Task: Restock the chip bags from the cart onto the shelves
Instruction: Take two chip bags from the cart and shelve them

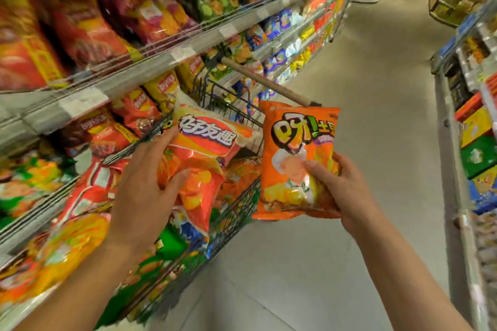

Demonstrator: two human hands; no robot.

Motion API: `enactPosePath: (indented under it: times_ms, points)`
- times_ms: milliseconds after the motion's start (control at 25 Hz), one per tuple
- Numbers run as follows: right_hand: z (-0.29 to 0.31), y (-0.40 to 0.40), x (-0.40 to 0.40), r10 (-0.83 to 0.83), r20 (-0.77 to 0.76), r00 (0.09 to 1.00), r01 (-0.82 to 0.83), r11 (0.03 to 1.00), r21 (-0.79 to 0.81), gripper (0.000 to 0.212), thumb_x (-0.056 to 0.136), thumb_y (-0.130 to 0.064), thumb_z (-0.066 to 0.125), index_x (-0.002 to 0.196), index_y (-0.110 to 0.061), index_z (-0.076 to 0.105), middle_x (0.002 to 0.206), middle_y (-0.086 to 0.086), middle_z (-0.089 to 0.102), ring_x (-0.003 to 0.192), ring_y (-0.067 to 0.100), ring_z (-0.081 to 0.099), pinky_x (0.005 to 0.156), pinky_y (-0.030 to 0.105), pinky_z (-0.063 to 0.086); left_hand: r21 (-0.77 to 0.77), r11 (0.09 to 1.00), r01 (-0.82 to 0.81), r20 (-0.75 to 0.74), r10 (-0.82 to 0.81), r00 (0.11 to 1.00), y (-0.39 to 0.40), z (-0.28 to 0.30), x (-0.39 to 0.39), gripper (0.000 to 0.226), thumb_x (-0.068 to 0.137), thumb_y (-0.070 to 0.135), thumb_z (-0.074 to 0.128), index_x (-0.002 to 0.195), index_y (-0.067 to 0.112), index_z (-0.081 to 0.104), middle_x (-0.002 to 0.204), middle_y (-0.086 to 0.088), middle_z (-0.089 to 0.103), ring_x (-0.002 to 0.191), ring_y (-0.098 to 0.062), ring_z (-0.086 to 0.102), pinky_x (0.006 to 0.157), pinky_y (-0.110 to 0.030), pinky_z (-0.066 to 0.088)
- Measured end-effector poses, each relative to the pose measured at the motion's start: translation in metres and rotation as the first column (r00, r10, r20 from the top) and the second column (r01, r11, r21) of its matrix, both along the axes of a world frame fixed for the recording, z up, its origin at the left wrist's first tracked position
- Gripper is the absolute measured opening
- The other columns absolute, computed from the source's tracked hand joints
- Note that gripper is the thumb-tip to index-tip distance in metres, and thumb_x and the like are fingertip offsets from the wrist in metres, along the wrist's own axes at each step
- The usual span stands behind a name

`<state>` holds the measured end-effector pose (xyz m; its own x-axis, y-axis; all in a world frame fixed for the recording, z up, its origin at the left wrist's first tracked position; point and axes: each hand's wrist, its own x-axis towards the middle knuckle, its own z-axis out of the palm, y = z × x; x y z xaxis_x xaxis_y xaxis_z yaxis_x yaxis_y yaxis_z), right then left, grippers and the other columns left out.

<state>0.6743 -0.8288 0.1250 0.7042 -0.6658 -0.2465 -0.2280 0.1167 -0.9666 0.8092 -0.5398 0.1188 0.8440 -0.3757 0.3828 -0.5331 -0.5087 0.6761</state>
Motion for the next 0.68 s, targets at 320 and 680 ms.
enactPosePath:
  times_ms: [320,680]
  points:
    - [0.023,0.114,-0.018,0.171,0.065,0.983,-0.175,0.982,0.075,0.059,0.079,-0.03,0.082,0.131,-0.027,0.056,0.111,0.001,0.076,0.088,0.024,0.077,0.072,0.043,0.064,-0.009,0.991,-0.13,0.158,0.13,0.979,0.135,0.05,-0.066,0.062,0.093,0.043,0.066,0.147,0.049,0.035,0.121,0.027,0.038,0.116,-0.004,0.044,0.101,-0.032,0.04]
    - [0.072,0.333,-0.089,0.439,0.139,0.888,-0.425,0.897,-0.121,0.061,0.077,-0.031,0.084,0.132,-0.027,0.058,0.119,0.002,0.072,0.101,0.022,0.072,0.091,0.047,0.058,-0.081,0.937,-0.341,0.247,0.35,0.904,0.369,0.097,-0.227,0.067,0.089,0.036,0.065,0.151,0.033,0.04,0.121,0.021,0.043,0.12,0.015,0.039,0.101,-0.004,0.028]
